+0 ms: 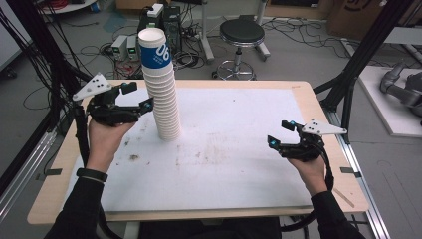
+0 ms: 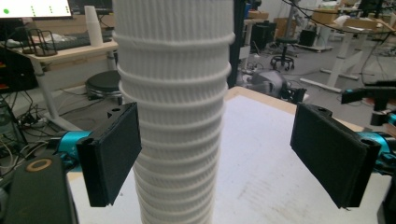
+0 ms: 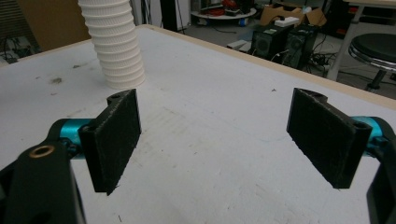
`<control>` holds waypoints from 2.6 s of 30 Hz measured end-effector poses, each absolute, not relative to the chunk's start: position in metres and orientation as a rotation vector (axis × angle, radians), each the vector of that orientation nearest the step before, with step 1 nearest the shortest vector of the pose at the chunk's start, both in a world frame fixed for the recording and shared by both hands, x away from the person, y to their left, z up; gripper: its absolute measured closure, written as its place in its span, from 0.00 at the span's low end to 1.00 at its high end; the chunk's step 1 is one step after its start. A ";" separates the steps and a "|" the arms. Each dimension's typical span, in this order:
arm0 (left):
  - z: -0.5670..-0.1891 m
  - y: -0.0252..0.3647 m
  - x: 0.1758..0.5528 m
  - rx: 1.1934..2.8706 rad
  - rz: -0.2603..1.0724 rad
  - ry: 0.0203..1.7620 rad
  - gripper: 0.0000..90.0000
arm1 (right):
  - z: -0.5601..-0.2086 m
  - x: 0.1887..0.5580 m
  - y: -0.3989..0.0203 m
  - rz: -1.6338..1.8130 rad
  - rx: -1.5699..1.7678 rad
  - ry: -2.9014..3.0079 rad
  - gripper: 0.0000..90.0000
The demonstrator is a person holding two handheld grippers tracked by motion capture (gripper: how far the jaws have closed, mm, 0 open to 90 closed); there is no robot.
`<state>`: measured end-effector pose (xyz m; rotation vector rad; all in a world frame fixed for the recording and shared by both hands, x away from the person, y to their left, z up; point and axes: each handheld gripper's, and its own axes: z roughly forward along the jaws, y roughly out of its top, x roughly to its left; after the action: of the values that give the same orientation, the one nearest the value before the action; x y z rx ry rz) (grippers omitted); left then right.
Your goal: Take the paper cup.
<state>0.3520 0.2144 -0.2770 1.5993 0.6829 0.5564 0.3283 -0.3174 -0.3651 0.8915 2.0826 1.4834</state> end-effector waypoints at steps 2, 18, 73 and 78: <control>-0.274 0.214 0.357 1.590 0.561 0.688 0.18 | -0.365 0.329 -0.318 1.485 0.896 2.085 0.20; -0.263 0.198 0.394 1.621 0.571 0.728 0.18 | -0.365 0.327 -0.317 1.485 0.894 2.082 0.20; -0.271 0.190 0.425 1.597 0.503 0.649 0.12 | -0.242 0.361 -0.228 1.585 0.621 2.210 0.20; -0.271 0.190 0.425 1.596 0.504 0.649 0.12 | -0.224 0.370 -0.209 1.590 0.582 2.208 0.20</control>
<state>0.4253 0.1900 -0.2710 1.5962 0.6487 0.5045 0.3704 -0.2089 -0.2239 0.5821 2.2083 1.5904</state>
